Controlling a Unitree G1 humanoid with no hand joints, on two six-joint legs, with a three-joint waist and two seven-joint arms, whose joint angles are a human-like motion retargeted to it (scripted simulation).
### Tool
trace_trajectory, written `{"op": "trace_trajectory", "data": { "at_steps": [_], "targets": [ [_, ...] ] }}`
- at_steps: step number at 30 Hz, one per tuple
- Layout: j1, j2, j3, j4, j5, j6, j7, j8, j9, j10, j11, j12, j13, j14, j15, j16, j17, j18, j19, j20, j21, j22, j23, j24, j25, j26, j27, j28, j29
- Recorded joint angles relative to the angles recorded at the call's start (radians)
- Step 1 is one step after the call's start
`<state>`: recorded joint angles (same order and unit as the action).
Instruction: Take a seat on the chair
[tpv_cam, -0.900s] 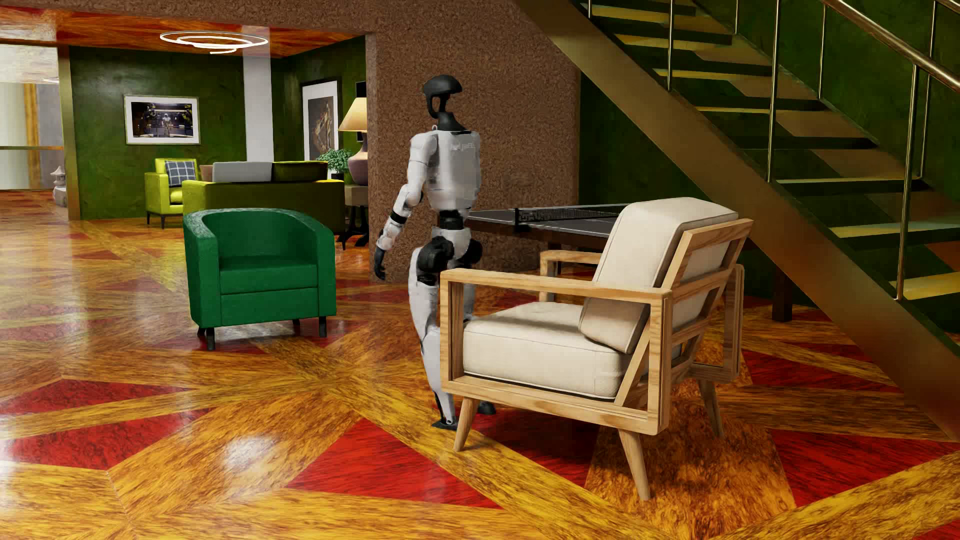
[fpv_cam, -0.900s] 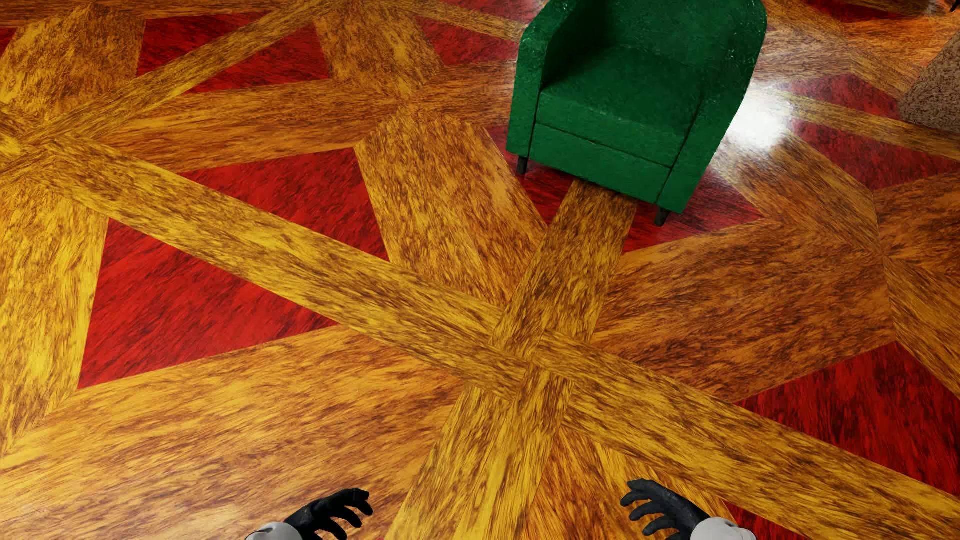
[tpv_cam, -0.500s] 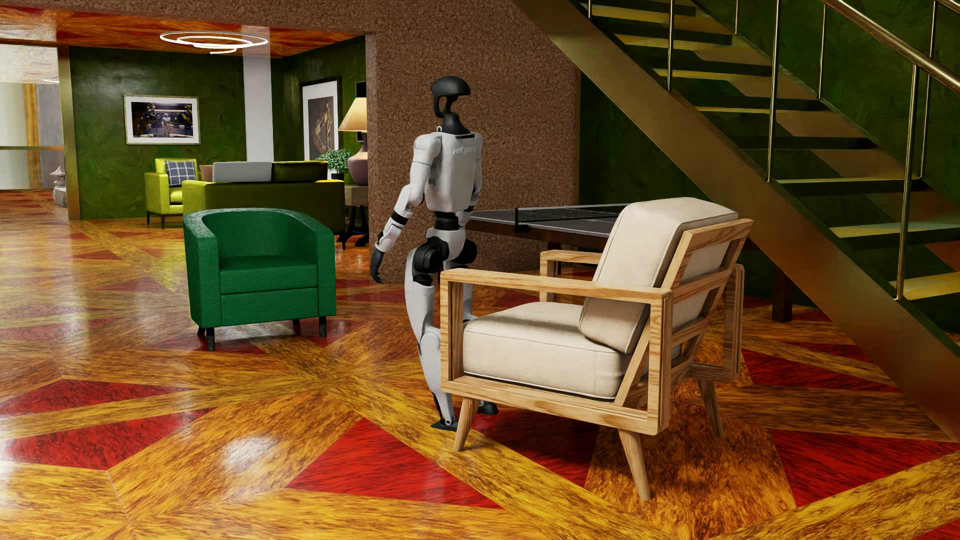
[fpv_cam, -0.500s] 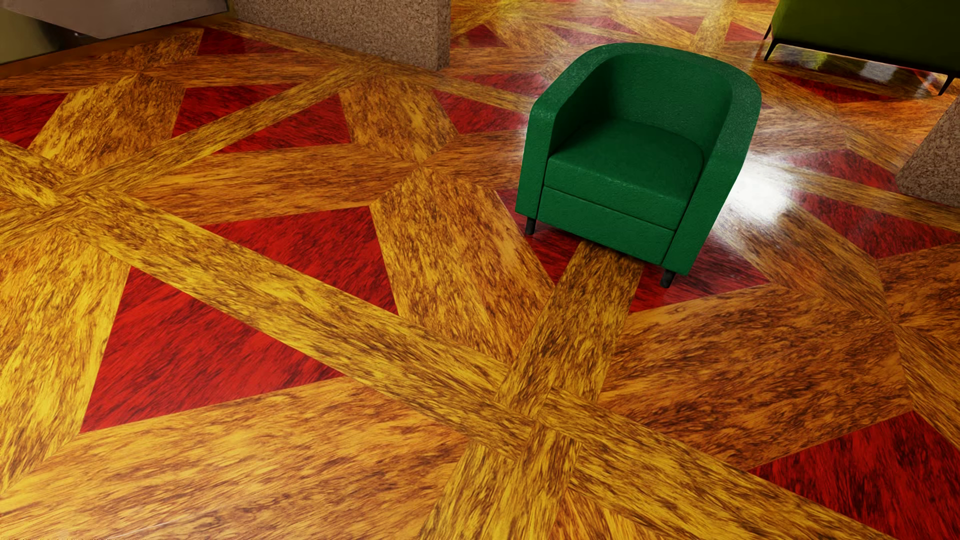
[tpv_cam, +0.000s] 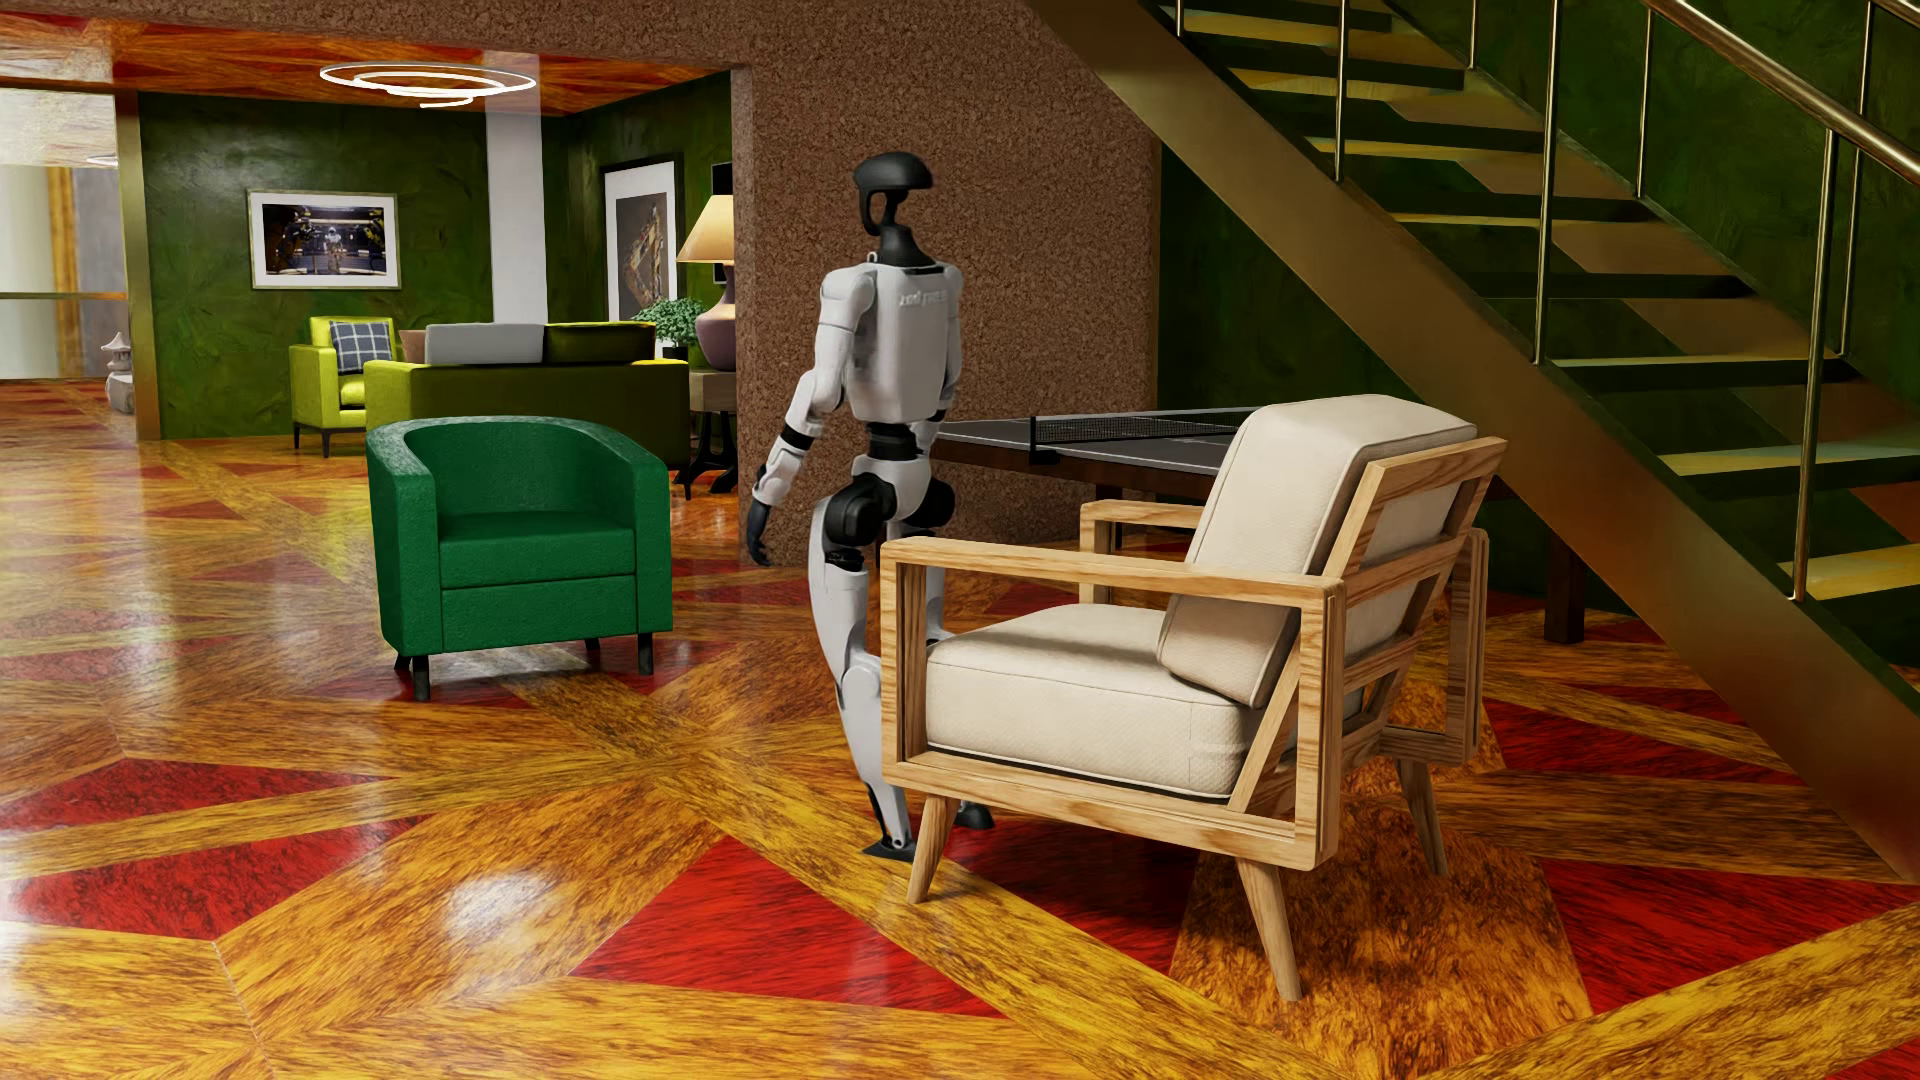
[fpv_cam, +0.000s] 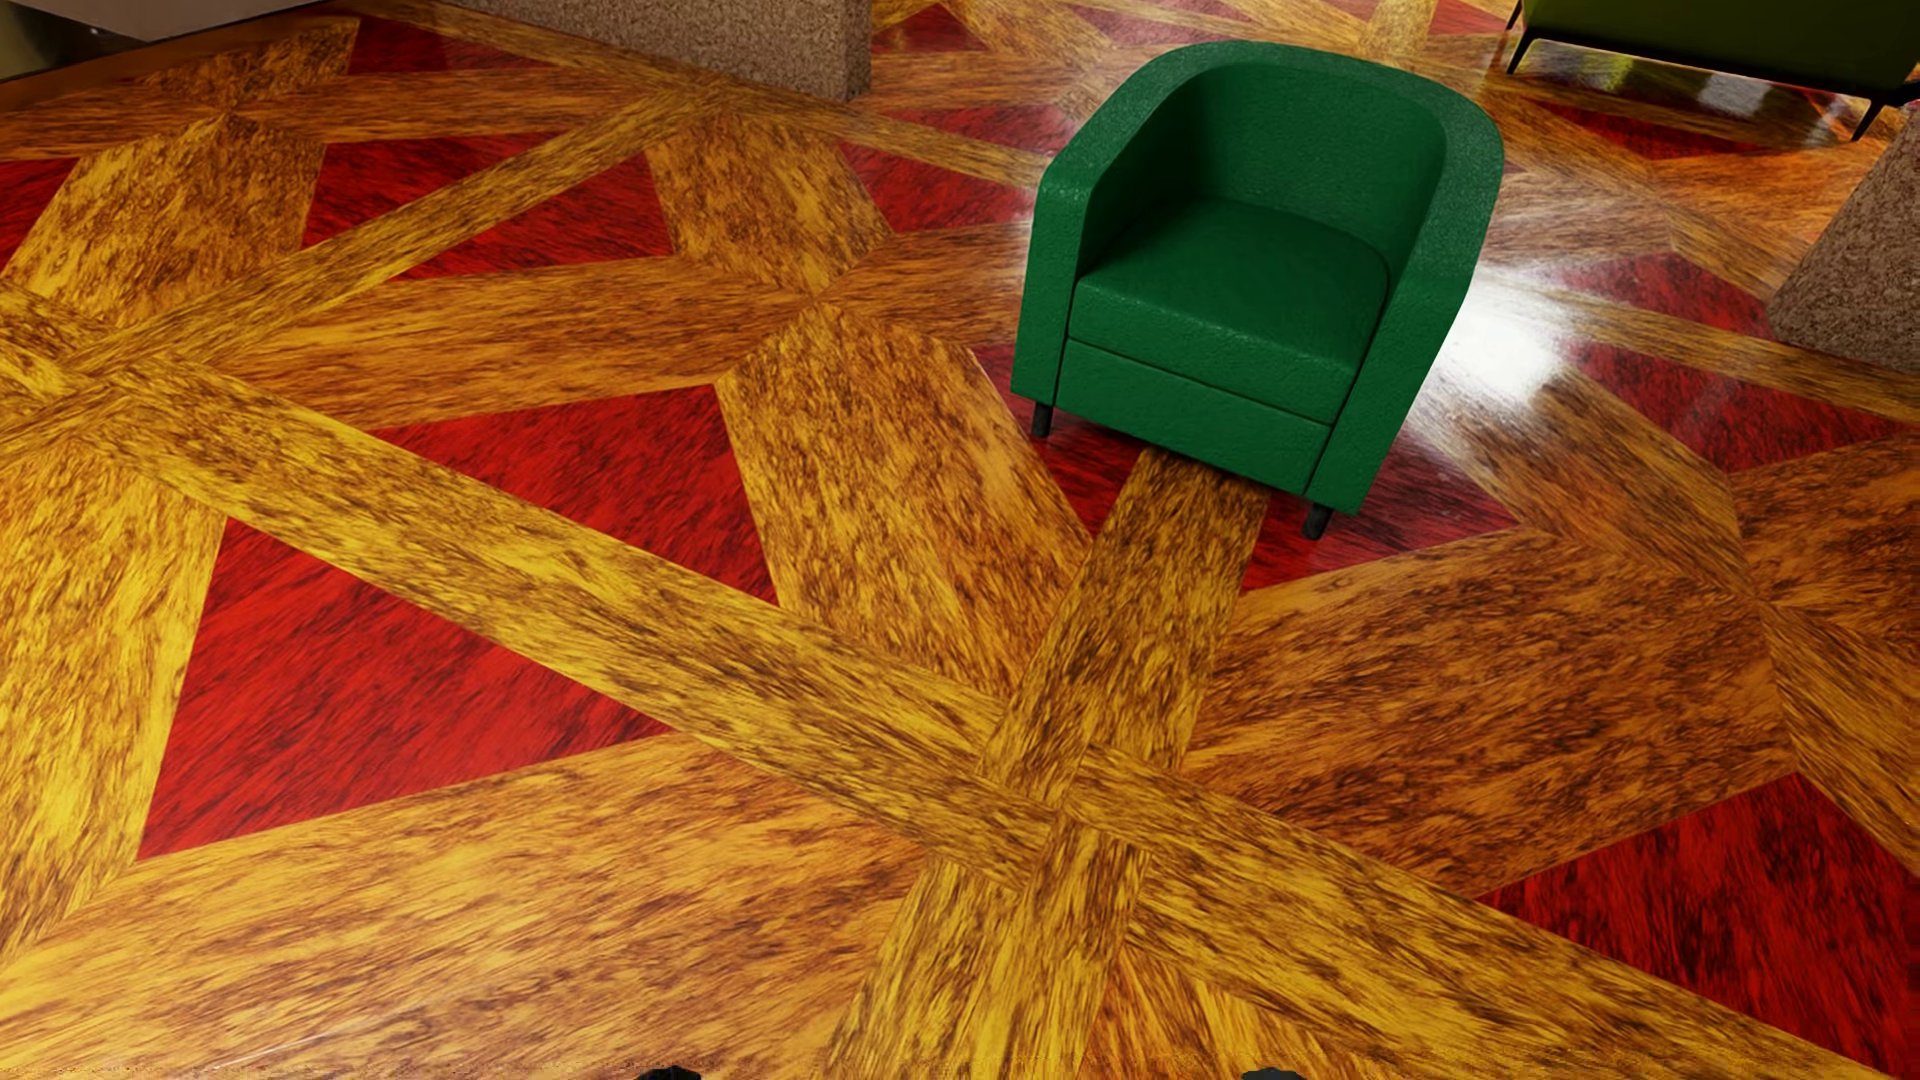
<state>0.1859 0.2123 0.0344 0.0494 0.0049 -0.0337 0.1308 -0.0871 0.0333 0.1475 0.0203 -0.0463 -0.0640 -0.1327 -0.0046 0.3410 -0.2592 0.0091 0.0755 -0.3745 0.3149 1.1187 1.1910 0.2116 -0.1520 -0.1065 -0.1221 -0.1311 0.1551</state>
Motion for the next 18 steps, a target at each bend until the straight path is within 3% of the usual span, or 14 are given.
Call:
{"op": "trace_trajectory", "data": {
  "at_steps": [4, 7, 9, 12, 15, 16, 17, 18],
  "targets": [
    [-0.076, -0.067, -0.003, 0.003, 0.001, 0.001, -0.008, 0.017, 0.078, 0.11, 0.069, -0.081, -0.092, -0.019, 0.005, 0.002, 0.005, 0.011, -0.012, -0.065, 0.079, -0.017, -0.033, 0.001, -0.025, 0.011, 0.003, -0.001, 0.011],
    [-0.263, -0.285, -0.017, 0.028, -0.012, 0.004, -0.057, 0.048, 0.164, 0.301, 0.31, -0.206, -0.21, -0.045, -0.043, 0.013, 0.004, -0.001, -0.002, -0.167, 0.16, -0.078, -0.088, 0.023, -0.028, 0.009, 0.016, -0.029, 0.006],
    [-0.426, -0.465, -0.022, 0.059, -0.037, 0.0, -0.089, 0.061, 0.247, 0.453, 0.493, -0.312, -0.298, -0.069, -0.084, 0.044, -0.011, -0.04, 0.024, -0.271, 0.209, -0.18, -0.166, 0.048, -0.027, -0.008, 0.011, -0.05, -0.002],
    [-0.645, -0.695, -0.019, 0.081, -0.065, 0.0, -0.128, 0.07, 0.399, 0.691, 0.759, -0.494, -0.43, -0.121, -0.151, 0.102, -0.05, -0.056, 0.04, -0.465, 0.318, -0.346, -0.285, 0.101, -0.032, -0.048, -0.015, -0.073, -0.031],
    [-0.886, -0.941, -0.016, 0.088, -0.089, 0.005, -0.185, 0.096, 0.53, 0.928, 1.013, -0.69, -0.558, -0.167, -0.205, 0.155, -0.147, -0.076, 0.057, -0.644, 0.421, -0.477, -0.469, 0.147, -0.075, -0.082, -0.057, -0.101, 0.019],
    [-0.965, -1.022, -0.017, 0.095, -0.097, 0.005, -0.202, 0.109, 0.57, 1.008, 1.098, -0.759, -0.598, -0.184, -0.224, 0.189, -0.204, -0.091, 0.07, -0.707, 0.454, -0.545, -0.569, 0.166, -0.066, -0.113, -0.074, -0.115, 0.037],
    [-1.04, -1.098, -0.019, 0.097, -0.109, 0.009, -0.22, 0.122, 0.609, 1.088, 1.18, -0.827, -0.634, -0.201, -0.242, 0.229, -0.275, -0.1, 0.084, -0.77, 0.478, -0.623, -0.683, 0.16, -0.033, -0.121, -0.085, -0.101, 0.003],
    [-1.114, -1.177, -0.022, 0.098, -0.119, 0.012, -0.237, 0.132, 0.643, 1.166, 1.265, -0.886, -0.673, -0.217, -0.255, 0.282, -0.349, -0.109, 0.093, -0.824, 0.495, -0.712, -0.792, 0.133, 0.006, -0.121, -0.1, -0.026, -0.038]
  ]
}}
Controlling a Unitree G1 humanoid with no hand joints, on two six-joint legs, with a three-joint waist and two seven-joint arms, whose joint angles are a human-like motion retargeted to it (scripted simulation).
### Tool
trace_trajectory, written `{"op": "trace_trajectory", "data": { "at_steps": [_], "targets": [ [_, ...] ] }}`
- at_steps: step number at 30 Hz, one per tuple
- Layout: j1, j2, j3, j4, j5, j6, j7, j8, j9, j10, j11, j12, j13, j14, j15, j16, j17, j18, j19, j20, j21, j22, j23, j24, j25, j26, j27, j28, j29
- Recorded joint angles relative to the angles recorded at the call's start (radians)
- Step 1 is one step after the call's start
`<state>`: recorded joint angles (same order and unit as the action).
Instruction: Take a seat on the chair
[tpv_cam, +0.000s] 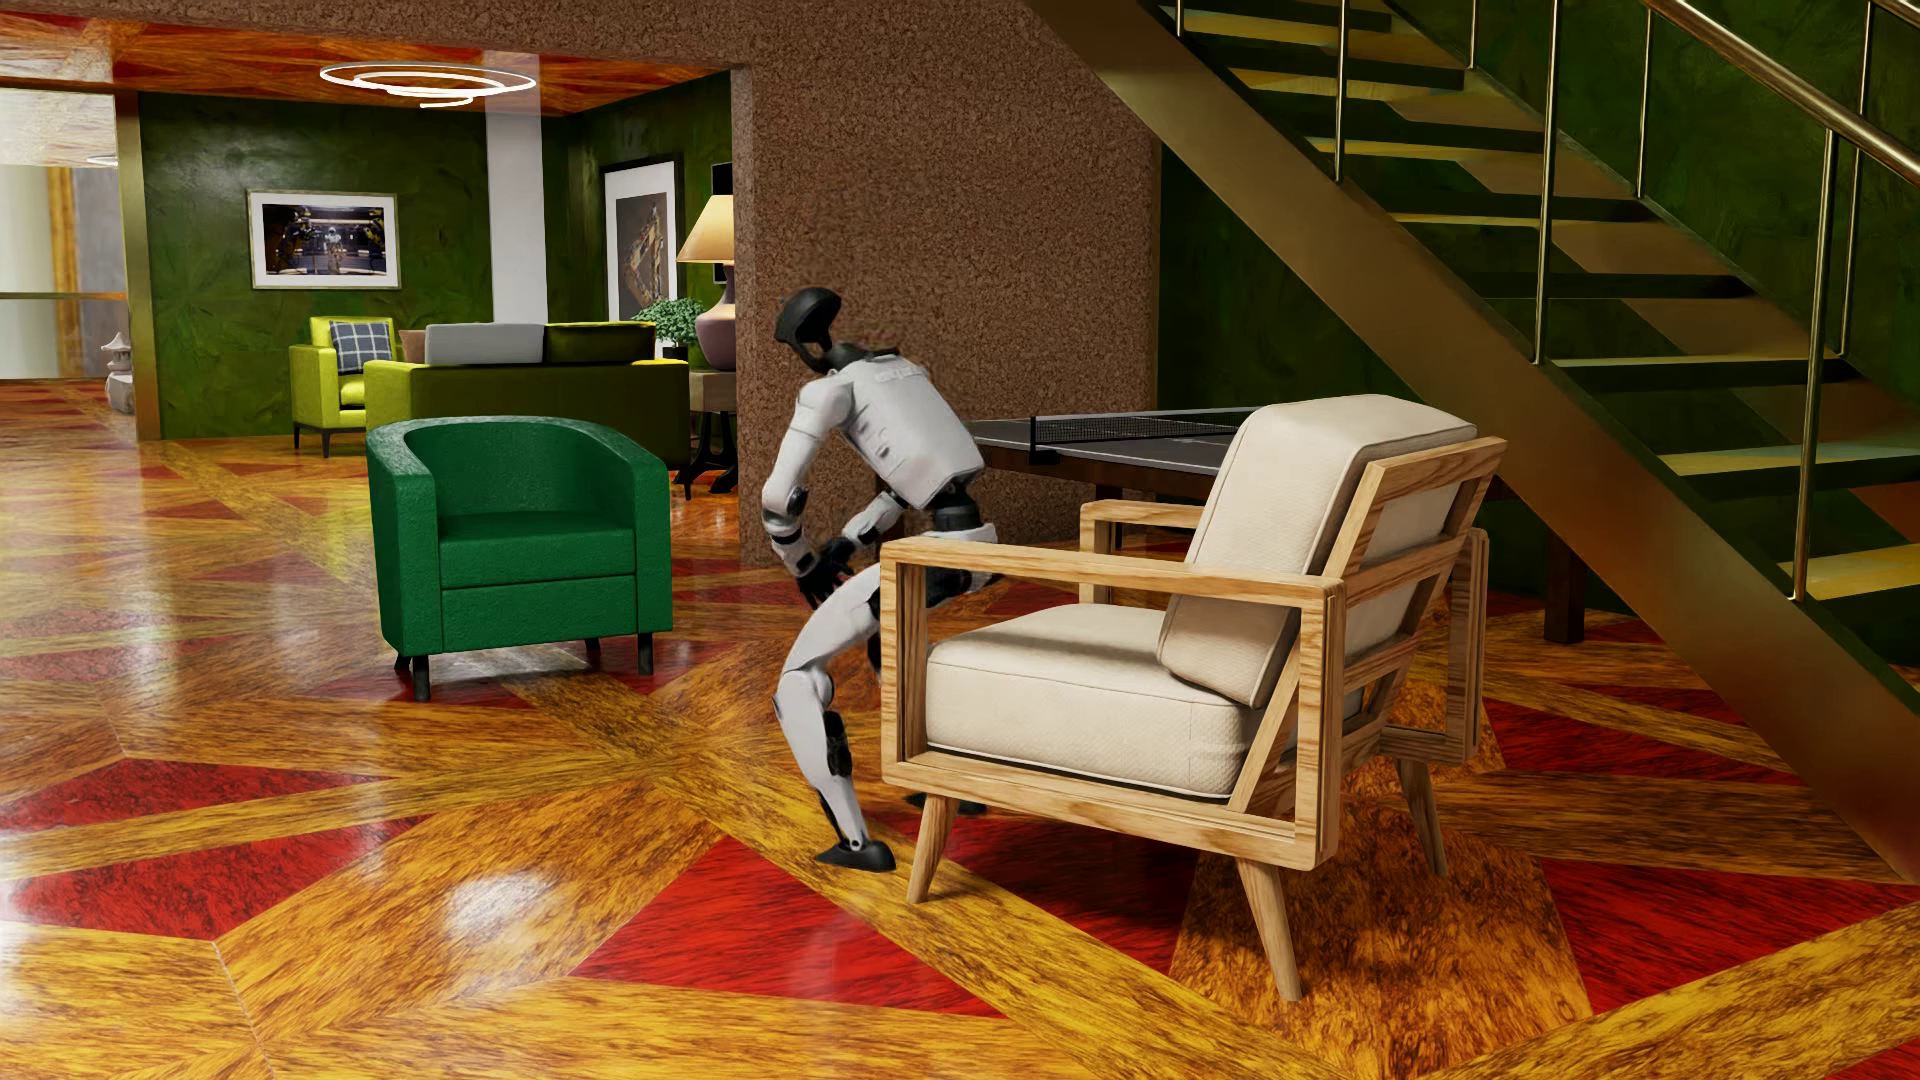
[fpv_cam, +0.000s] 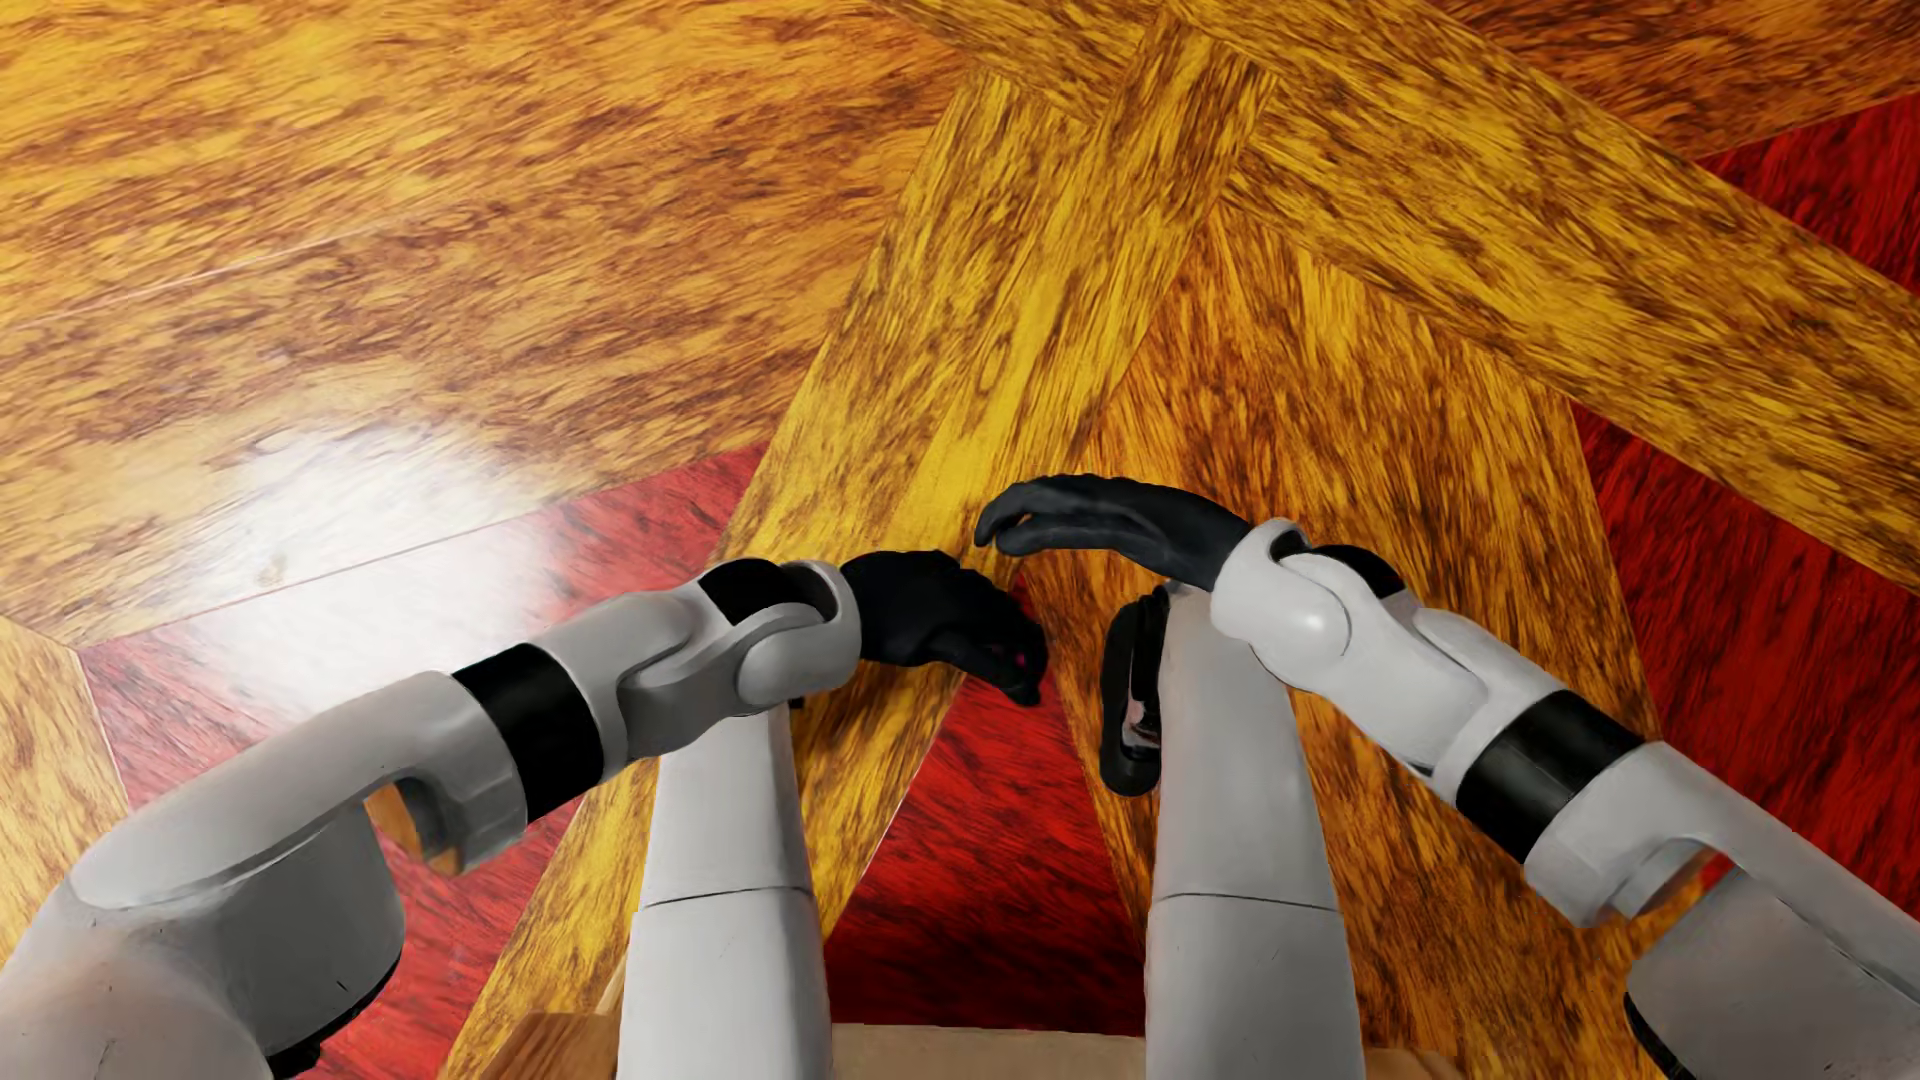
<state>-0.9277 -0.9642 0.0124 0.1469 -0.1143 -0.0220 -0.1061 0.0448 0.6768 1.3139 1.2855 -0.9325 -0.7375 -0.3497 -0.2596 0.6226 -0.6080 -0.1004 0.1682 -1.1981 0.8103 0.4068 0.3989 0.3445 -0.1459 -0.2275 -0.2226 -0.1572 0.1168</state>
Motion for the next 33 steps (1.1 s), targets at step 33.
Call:
{"op": "trace_trajectory", "data": {
  "at_steps": [33],
  "targets": [
    [-0.07, -0.145, -0.02, 0.037, -0.011, -0.012, -0.101, 0.097, -0.077, 0.652, 0.68, 0.617, 0.442, -0.002, 0.04, -0.141, 0.237, -0.048, -0.012, 0.752, -0.486, 0.145, 0.096, -0.182, 0.093, 0.089, -0.005, 0.392, -0.319]
  ]
}}
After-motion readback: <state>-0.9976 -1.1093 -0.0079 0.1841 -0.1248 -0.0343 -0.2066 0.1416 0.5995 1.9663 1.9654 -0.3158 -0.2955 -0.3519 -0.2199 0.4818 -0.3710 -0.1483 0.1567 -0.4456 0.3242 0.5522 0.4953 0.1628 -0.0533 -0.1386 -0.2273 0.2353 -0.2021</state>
